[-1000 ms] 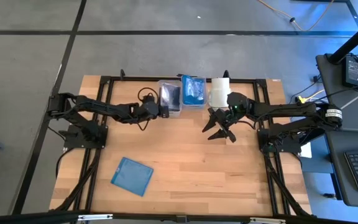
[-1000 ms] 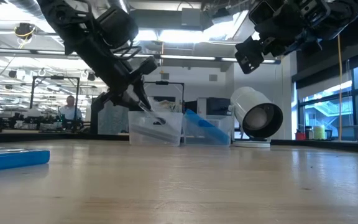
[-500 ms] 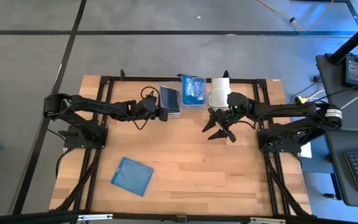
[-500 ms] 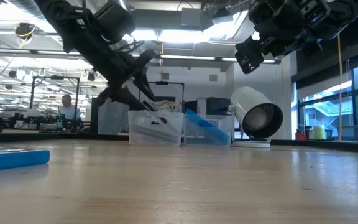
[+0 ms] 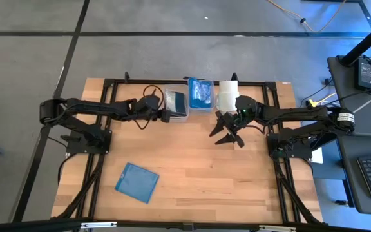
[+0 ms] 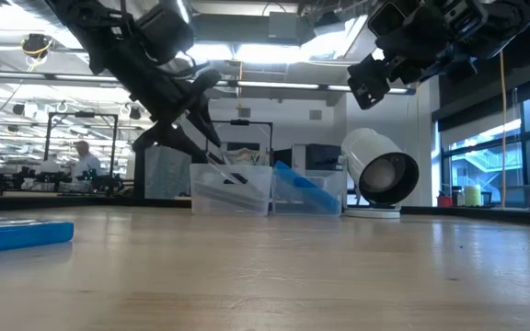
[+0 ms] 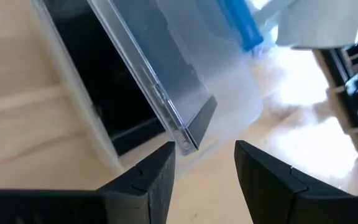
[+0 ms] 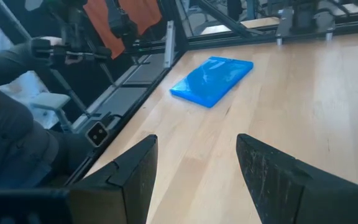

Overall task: Pick & place jewel cases by type
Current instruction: Put the black CD Case into the left transparent bin, then put the blue CD Case into the right transparent bin

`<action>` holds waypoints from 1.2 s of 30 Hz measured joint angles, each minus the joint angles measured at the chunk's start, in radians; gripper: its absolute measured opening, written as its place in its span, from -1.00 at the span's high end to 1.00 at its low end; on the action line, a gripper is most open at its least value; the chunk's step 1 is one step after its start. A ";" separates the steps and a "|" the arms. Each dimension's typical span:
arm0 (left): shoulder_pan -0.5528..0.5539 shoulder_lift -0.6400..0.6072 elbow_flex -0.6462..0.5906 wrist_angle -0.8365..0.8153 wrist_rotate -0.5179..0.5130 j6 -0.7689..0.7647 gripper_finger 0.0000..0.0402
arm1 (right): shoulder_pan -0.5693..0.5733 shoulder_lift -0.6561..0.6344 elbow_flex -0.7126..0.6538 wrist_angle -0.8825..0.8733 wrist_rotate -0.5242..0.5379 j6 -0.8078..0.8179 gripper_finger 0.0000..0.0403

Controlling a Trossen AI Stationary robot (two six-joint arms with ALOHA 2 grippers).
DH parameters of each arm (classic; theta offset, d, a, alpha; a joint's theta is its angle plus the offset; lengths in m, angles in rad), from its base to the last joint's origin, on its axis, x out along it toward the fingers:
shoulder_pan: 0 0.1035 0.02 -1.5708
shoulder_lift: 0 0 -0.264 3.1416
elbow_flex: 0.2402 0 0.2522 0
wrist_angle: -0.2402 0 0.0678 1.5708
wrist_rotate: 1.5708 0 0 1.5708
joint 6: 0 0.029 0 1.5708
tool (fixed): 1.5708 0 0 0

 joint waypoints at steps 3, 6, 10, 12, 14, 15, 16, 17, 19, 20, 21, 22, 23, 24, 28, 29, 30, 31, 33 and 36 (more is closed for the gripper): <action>0.002 0.001 0.000 -0.031 0.017 0.003 0.19 | 0.000 0.000 0.000 0.000 0.047 0.000 -0.11; 0.022 -0.018 0.001 -0.101 0.019 0.033 0.18 | 0.000 0.000 0.000 0.000 0.098 0.000 -0.11; 0.038 -0.031 0.003 -0.172 -0.017 0.055 0.19 | 0.000 0.000 0.000 -0.018 0.137 0.000 -0.11; 0.040 -0.034 0.003 -0.178 -0.023 0.077 0.20 | 0.000 0.000 0.000 -0.038 0.148 0.000 -0.11; 0.039 -0.047 0.003 -0.183 -0.030 0.101 0.19 | 0.000 0.000 0.000 -0.051 0.148 0.000 -0.11; 0.038 -0.053 0.008 -0.184 -0.038 0.114 0.19 | 0.000 0.000 0.000 -0.057 0.148 0.000 -0.11; 0.037 -0.059 0.015 -0.182 -0.042 0.122 0.19 | 0.000 0.000 0.000 -0.061 0.148 0.000 -0.11; 0.036 -0.070 0.022 -0.181 -0.045 0.126 0.18 | 0.001 0.001 0.000 -0.061 0.148 0.000 -0.11; 0.036 -0.089 0.041 -0.176 -0.047 0.138 0.18 | 0.002 0.001 0.000 -0.060 0.149 -0.010 -0.11; 0.036 -0.101 0.049 -0.175 -0.048 0.144 0.19 | 0.003 0.001 0.000 -0.060 0.151 -0.024 -0.11; 0.034 -0.116 0.056 -0.177 -0.047 0.151 0.19 | 0.006 0.001 0.000 -0.060 0.152 -0.034 -0.11; 0.030 -0.132 0.065 -0.178 -0.047 0.159 0.19 | 0.007 0.001 0.000 -0.061 0.154 -0.047 -0.11; 0.023 -0.149 0.073 -0.176 -0.046 0.168 0.20 | 0.011 0.002 0.000 -0.061 0.160 -0.051 -0.11; 0.013 -0.172 0.077 -0.180 -0.041 0.176 0.20 | 0.016 0.002 0.000 -0.062 0.169 -0.052 -0.11; -0.079 -0.264 0.079 -0.239 0.007 0.282 0.18 | 0.043 0.003 0.000 -0.079 0.250 -0.053 -0.11; -0.122 -0.284 0.079 -0.261 -0.004 0.284 0.18 | 0.051 0.007 0.000 -0.080 0.274 -0.054 -0.11; -0.177 -0.300 0.079 -0.269 -0.032 0.269 0.18 | 0.061 0.014 0.000 -0.077 0.301 -0.057 -0.11; -0.233 -0.311 0.079 -0.276 -0.064 0.251 0.19 | 0.070 0.022 0.000 -0.074 0.323 -0.070 -0.11; -0.357 -0.323 0.079 -0.301 -0.127 0.226 0.19 | 0.090 0.052 0.000 -0.032 0.348 -0.110 -0.11; -0.553 -0.316 0.079 -0.323 -0.182 0.150 0.19 | 0.120 0.109 -0.001 0.073 0.350 -0.155 -0.11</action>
